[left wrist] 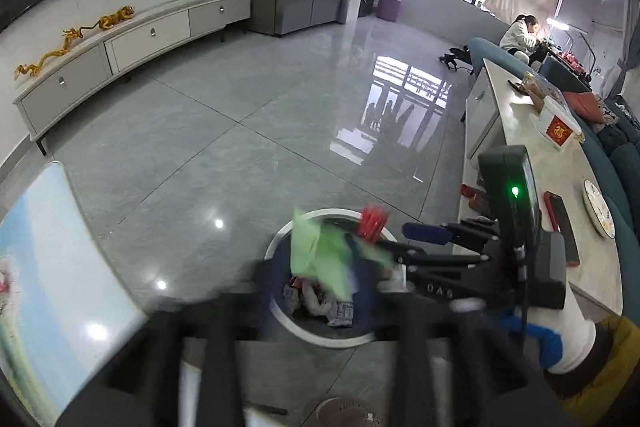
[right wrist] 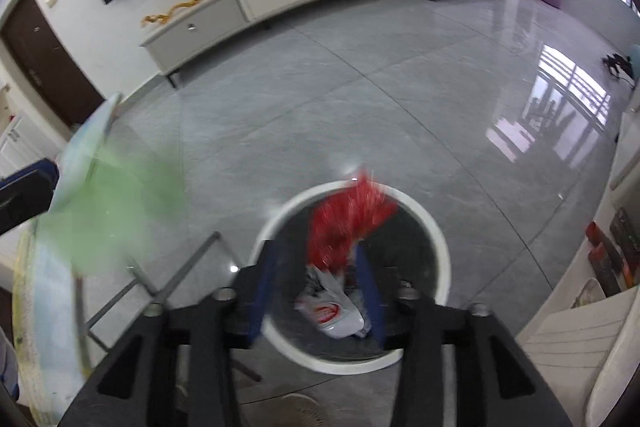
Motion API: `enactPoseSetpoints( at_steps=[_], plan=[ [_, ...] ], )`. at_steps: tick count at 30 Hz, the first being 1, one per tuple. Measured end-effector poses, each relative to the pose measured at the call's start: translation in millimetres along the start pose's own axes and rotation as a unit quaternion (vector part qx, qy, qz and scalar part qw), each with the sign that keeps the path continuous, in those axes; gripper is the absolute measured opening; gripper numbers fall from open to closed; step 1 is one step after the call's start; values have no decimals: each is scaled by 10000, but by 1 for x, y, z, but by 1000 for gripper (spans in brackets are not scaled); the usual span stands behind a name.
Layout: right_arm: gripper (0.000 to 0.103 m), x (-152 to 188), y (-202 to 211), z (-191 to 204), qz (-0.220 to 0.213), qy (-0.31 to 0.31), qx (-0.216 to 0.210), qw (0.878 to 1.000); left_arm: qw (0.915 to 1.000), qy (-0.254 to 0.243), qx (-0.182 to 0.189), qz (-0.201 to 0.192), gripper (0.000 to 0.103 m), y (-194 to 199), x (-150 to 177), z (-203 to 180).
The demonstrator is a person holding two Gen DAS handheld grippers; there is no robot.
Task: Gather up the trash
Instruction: 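Carry both held items over the bin and open both grippers, then reach both grippers back to the white bag and pink packet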
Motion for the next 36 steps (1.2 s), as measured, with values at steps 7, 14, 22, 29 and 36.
enactPoseSetpoints(
  at_steps=[7, 14, 22, 29, 36],
  plan=[
    [42, 21, 3, -17, 11, -226, -84, 9997, 9999, 48, -128, -70, 55, 9, 20, 2],
    [42, 26, 43, 17, -378, 44, -227, 9990, 9967, 179, -603, -516, 55, 64, 56, 18],
    [42, 30, 109, 97, -1012, 670, -453, 9916, 9871, 361, -1389, -713, 56, 122, 113, 56],
    [46, 32, 129, 172, -1183, 1393, -625, 9812, 9701, 1446, -1853, -604, 56, 148, 180, 148],
    [47, 8, 98, 239, -932, 1935, -749, 9738, 9400, 2753, -1925, -594, 56, 154, 215, 266]
  ],
)
Point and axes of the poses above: each gripper's, at about its wrist camera, not at the fingertips, and y roughly against the way its jaws point, z to its left, x to its underside, the point moved 5 cm from there along -y, roughly the way its jaws point, and after that the axes turned 13 degrees about z, right-handed, at the moved point
